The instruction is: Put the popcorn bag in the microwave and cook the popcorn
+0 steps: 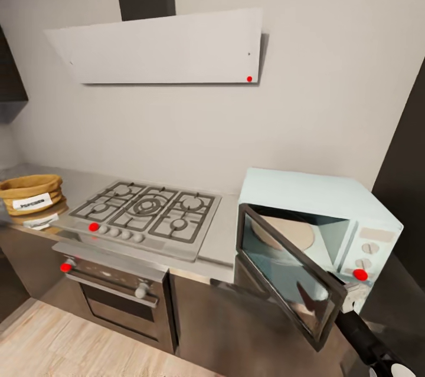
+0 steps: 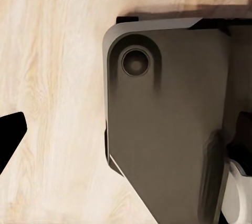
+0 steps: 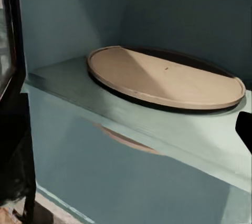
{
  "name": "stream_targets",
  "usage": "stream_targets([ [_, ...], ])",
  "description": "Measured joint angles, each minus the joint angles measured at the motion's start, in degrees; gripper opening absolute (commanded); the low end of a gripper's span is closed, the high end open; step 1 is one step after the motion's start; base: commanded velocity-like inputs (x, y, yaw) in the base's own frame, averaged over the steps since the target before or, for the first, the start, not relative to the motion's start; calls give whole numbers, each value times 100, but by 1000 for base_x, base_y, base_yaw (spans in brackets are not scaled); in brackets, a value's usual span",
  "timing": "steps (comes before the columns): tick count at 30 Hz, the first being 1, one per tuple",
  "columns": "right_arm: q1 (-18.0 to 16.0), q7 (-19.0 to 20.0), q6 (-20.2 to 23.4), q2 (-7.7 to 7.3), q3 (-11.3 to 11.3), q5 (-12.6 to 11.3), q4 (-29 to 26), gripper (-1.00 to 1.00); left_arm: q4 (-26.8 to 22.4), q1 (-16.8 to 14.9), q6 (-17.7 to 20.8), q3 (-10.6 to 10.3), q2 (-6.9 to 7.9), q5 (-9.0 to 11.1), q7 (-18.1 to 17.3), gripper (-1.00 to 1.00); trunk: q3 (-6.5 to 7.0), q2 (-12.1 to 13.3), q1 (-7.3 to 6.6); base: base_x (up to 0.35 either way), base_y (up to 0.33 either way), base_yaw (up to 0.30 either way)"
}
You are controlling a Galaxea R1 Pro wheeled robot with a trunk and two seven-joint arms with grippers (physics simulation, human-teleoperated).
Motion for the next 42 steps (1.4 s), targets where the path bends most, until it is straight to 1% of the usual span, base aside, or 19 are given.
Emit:
stream_targets([
  [5, 0, -4, -2, 0, 0, 0, 0, 100, 0, 0, 0, 2, -3, 0, 0, 100, 0, 0, 1, -114, 0, 248],
  [20, 0, -8, -12, 0, 0, 1, 0, 100, -1, 0, 0, 1, -3, 0, 0, 100, 0, 1, 0, -8, 0, 248],
  [28, 0, -11, -11, 0, -1, -6, 1, 100, 1, 0, 0, 3, -2, 0, 0, 100, 0, 1, 2, -237, 0, 248],
  [37, 0, -32, -17, 0, -7, 2, 0, 100, 0, 1, 0, 5, 3, 0, 0, 100, 0, 0, 0, -17, 0, 248],
  [42, 1, -40, -17, 1, -8, -3, -2, 100, 3, -2, 0, 10, 1, 0, 0, 100, 0, 0, 4, -216, 0, 120],
])
